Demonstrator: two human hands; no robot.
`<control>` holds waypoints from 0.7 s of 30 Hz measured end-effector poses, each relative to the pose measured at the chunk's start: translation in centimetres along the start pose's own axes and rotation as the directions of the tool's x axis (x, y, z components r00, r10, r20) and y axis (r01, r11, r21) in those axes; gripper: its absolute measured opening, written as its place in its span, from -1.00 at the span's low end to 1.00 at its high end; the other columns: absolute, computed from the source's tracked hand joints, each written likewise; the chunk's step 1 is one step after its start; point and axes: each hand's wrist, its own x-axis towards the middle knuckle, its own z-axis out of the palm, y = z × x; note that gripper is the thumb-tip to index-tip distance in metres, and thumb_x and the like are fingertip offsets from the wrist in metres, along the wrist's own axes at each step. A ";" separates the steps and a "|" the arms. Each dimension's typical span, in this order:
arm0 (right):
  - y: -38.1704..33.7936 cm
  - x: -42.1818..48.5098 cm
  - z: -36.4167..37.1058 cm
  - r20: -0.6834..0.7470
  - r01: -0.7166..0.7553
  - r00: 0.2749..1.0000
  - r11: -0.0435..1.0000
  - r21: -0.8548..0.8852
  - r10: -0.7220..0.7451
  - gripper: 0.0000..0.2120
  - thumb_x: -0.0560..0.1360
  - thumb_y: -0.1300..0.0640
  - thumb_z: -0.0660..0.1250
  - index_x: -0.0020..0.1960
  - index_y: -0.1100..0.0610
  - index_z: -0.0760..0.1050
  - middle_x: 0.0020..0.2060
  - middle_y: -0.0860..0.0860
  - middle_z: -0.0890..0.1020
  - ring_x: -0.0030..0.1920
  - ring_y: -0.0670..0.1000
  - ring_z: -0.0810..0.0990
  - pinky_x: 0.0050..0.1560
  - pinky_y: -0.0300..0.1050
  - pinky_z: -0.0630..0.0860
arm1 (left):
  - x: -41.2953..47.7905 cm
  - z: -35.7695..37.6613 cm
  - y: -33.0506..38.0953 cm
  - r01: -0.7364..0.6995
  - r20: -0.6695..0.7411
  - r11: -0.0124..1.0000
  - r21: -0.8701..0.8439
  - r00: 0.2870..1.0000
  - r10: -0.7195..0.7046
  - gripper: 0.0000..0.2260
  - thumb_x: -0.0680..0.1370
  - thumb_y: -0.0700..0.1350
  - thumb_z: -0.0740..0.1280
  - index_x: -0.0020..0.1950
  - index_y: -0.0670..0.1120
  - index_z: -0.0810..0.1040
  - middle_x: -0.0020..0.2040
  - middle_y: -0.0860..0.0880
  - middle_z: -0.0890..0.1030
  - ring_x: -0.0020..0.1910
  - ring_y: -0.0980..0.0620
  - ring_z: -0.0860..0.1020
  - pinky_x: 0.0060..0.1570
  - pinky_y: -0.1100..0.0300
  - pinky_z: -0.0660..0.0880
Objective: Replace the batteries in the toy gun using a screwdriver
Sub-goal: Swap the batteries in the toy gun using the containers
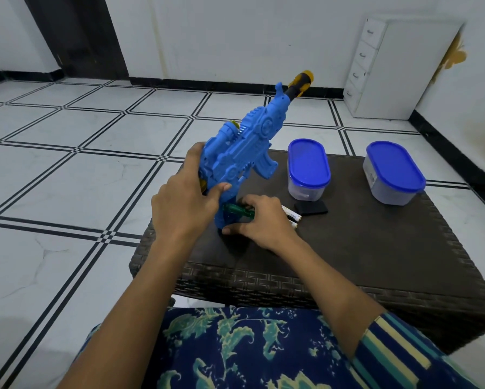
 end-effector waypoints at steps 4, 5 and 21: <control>0.0 -0.1 0.1 0.021 0.004 1.000 1.000 -0.005 -0.003 -0.45 0.22 -0.10 0.64 0.06 0.18 0.61 -0.07 0.09 0.65 -0.05 0.06 0.58 -0.09 -0.06 0.55 | 0.0 0.1 0.1 -0.006 0.024 0.999 0.033 1.000 0.005 -0.36 0.48 0.15 0.39 0.44 0.14 0.14 -0.15 0.01 0.60 -0.16 -0.17 0.59 -0.28 0.10 0.35; 0.1 -0.2 0.1 0.027 0.002 1.000 1.000 -0.006 -0.002 -0.46 0.22 -0.08 0.64 0.06 0.19 0.61 -0.08 0.09 0.65 -0.07 0.06 0.58 -0.10 -0.06 0.54 | 0.0 0.1 0.3 -0.005 0.035 0.999 0.036 0.999 0.004 -0.37 0.48 0.14 0.39 0.44 0.12 0.14 -0.19 0.03 0.56 -0.17 -0.16 0.58 -0.28 0.10 0.34; 1.1 0.6 -0.1 -0.079 -0.098 0.991 0.986 0.132 0.109 -0.73 0.42 -0.01 0.50 -0.33 0.09 0.51 -0.43 -0.01 0.49 -0.37 -0.05 0.42 -0.41 -0.20 0.28 | 0.8 0.9 -2.6 0.200 0.025 0.931 -0.305 0.979 -0.202 -0.41 0.37 0.13 0.50 0.31 0.10 0.34 -0.09 0.10 0.59 -0.08 0.02 0.58 -0.15 0.09 0.48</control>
